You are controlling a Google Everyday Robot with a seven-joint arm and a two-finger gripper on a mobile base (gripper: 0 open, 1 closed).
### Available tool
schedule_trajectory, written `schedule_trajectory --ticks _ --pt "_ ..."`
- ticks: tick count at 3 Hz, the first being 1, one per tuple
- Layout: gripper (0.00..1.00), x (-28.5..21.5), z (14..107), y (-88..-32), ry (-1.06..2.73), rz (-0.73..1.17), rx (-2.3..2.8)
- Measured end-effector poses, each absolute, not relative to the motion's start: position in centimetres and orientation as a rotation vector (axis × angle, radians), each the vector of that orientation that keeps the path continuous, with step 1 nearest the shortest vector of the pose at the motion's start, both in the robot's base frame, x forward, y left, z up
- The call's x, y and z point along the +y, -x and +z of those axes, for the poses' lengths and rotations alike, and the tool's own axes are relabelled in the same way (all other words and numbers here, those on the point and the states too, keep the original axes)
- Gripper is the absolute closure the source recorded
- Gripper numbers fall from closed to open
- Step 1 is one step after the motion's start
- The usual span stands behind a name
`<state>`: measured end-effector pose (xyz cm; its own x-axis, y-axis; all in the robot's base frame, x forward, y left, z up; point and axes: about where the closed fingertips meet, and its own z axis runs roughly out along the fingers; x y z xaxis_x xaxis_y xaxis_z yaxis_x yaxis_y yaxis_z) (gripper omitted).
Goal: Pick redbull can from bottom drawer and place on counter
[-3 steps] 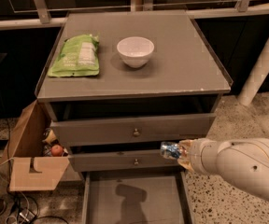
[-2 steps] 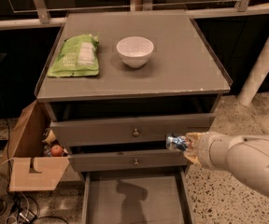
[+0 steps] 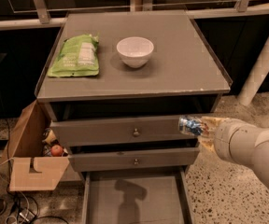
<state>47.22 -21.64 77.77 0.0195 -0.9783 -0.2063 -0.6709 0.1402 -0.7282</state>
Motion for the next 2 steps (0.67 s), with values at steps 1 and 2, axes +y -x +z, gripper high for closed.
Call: schedule_trajectory --ticks 1,2 --pt "1.00 -21.5 78.0 -47.2 1.598 -0.560 1.714" --pt "1.00 -20.4 78.1 -47.6 1.596 -0.543 1.692"
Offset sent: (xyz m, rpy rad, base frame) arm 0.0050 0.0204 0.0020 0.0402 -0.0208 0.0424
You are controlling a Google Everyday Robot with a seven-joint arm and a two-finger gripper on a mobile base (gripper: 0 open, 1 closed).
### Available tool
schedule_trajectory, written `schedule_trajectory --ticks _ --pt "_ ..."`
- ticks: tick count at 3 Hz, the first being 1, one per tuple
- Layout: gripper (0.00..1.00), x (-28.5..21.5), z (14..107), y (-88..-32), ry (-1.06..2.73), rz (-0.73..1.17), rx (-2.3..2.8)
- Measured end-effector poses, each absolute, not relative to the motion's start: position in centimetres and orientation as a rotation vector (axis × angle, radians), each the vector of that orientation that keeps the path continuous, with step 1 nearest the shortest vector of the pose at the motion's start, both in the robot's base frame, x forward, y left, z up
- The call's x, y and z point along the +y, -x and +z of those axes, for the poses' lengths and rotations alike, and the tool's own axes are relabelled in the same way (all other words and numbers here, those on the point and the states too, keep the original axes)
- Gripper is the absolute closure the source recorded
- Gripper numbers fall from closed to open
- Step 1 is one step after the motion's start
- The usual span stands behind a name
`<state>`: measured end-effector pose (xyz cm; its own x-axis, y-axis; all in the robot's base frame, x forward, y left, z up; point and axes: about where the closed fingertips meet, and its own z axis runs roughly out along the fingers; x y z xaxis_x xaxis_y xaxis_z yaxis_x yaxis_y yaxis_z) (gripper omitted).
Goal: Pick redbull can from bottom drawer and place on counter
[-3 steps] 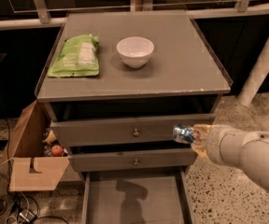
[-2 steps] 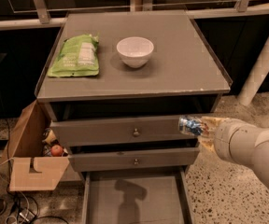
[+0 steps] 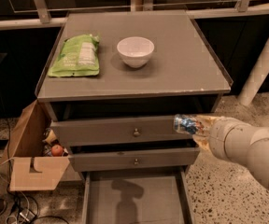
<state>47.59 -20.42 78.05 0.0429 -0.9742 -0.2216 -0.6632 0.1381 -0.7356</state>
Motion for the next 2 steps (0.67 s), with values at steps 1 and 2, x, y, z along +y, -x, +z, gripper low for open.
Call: schedule_trajectory --ticks 1,2 --pt "1.00 -20.8 80.9 -48.4 1.540 -0.608 1.653" --pt "1.00 -21.2 83.4 -49.1 1.494 -0.670 1.614"
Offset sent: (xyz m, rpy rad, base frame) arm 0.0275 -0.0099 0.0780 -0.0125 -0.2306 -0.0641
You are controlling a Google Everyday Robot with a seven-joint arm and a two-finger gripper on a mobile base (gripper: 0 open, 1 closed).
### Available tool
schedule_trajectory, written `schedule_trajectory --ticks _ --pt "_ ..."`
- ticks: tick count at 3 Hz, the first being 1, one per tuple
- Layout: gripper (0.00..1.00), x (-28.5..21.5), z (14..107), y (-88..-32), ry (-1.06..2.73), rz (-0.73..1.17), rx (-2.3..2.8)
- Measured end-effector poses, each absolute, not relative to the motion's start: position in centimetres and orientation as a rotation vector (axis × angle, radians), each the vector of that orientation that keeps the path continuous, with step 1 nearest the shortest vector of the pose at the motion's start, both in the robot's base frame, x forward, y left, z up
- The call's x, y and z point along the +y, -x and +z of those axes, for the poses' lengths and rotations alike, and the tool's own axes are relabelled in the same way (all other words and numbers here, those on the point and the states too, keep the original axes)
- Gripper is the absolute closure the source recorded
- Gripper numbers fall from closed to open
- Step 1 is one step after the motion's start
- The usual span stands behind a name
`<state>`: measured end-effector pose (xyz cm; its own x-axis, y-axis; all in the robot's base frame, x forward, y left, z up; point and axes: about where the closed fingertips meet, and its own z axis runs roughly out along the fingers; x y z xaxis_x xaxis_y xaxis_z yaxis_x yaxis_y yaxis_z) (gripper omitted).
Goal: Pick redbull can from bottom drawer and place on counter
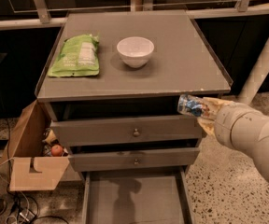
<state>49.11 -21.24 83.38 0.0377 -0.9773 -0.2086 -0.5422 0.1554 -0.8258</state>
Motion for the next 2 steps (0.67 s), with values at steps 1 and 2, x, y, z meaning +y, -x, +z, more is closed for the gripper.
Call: schedule_trajectory --ticks 1,2 --pt "1.00 -21.64 85.47 -49.85 1.437 -0.722 1.574" --pt "1.00 -21.58 85.71 -50.00 1.428 -0.725 1.568"
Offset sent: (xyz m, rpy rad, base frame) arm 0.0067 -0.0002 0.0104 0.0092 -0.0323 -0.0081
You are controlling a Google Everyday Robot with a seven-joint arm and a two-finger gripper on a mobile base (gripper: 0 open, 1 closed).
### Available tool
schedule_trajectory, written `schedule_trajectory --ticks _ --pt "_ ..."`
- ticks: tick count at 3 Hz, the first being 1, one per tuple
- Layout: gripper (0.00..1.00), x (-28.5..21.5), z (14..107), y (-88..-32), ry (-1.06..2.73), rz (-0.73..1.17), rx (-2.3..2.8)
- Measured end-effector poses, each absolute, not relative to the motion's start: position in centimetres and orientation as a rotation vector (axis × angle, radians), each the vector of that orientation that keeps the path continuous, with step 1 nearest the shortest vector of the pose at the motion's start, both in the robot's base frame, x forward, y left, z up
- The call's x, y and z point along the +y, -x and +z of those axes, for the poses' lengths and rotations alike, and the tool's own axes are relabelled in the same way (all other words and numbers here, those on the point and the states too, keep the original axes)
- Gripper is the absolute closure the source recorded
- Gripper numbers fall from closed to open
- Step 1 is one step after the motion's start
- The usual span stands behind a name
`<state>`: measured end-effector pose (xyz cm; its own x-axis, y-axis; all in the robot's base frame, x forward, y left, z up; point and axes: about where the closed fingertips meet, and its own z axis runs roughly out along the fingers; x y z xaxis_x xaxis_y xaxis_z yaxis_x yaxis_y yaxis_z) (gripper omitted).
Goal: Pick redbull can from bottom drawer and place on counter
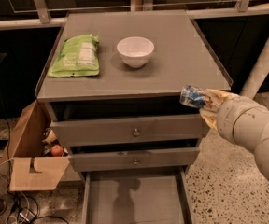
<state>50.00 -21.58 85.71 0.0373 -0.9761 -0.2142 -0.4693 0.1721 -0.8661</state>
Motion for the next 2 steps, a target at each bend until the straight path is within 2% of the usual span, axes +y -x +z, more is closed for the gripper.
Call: schedule_trajectory --ticks 2 --pt "1.00 -23.6 88.3 -54.4 1.400 -0.749 1.569"
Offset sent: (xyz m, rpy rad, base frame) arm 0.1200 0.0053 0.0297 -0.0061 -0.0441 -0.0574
